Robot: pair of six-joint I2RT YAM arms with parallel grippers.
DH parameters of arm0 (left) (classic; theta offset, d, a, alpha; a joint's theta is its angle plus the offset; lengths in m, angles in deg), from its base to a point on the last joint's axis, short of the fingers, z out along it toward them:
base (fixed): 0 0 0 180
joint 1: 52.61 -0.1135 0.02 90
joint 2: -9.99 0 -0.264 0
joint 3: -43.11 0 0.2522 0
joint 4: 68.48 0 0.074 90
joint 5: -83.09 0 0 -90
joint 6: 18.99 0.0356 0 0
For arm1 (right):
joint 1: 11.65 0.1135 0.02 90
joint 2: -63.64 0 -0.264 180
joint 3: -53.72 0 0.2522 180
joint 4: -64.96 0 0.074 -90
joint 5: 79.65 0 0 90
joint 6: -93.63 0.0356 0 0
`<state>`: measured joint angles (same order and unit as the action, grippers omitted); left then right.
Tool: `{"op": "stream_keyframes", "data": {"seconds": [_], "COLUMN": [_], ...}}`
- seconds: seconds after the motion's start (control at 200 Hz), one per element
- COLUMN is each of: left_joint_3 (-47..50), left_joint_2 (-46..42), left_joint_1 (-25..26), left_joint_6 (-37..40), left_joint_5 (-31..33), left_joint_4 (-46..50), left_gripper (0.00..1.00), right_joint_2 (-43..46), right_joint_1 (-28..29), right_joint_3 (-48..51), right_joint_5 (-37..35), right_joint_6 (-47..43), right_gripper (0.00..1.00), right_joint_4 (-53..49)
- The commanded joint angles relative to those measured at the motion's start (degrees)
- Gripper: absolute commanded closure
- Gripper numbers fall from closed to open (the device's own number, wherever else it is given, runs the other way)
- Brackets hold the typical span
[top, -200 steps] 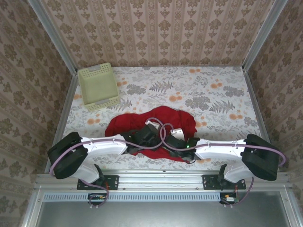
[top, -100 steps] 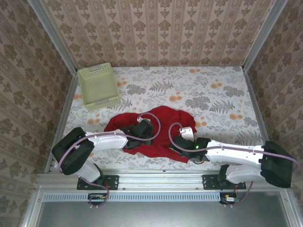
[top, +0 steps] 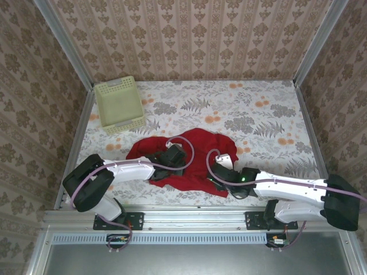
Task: Fold the inside-out t-shirt
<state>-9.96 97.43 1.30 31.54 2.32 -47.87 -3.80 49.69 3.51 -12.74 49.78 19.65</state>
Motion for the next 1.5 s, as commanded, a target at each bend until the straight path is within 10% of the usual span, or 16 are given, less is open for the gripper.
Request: {"op": "stream_keyframes", "data": {"seconds": [0.0,0.39,1.09,1.495], "left_joint_3": [0.28,-0.5,-9.38,-7.84], "left_joint_2": [0.49,1.72,9.13,-5.41], "left_joint_1": [-0.36,-0.47,-8.7,-8.12], "left_joint_6": [-1.14,-2.65,0.77,8.8], "left_joint_5": [0.39,3.24,2.27,1.29], "left_joint_4": [2.64,5.76,8.99,5.26], "left_gripper": [0.59,0.59,0.57,0.52], "right_joint_2": [-3.8,-4.44,19.66,3.29], "right_joint_1": [0.09,0.18,-3.67,-9.89], "right_joint_3": [-2.8,-4.25,-5.35,-14.57], "right_joint_5": [0.15,-1.14,-5.38,10.38], "right_joint_6": [-0.95,-1.2,-3.17,-11.54], "right_gripper": [0.69,1.0,1.0,1.0], "right_joint_4": [-0.45,-2.36,-16.74,0.59]}}
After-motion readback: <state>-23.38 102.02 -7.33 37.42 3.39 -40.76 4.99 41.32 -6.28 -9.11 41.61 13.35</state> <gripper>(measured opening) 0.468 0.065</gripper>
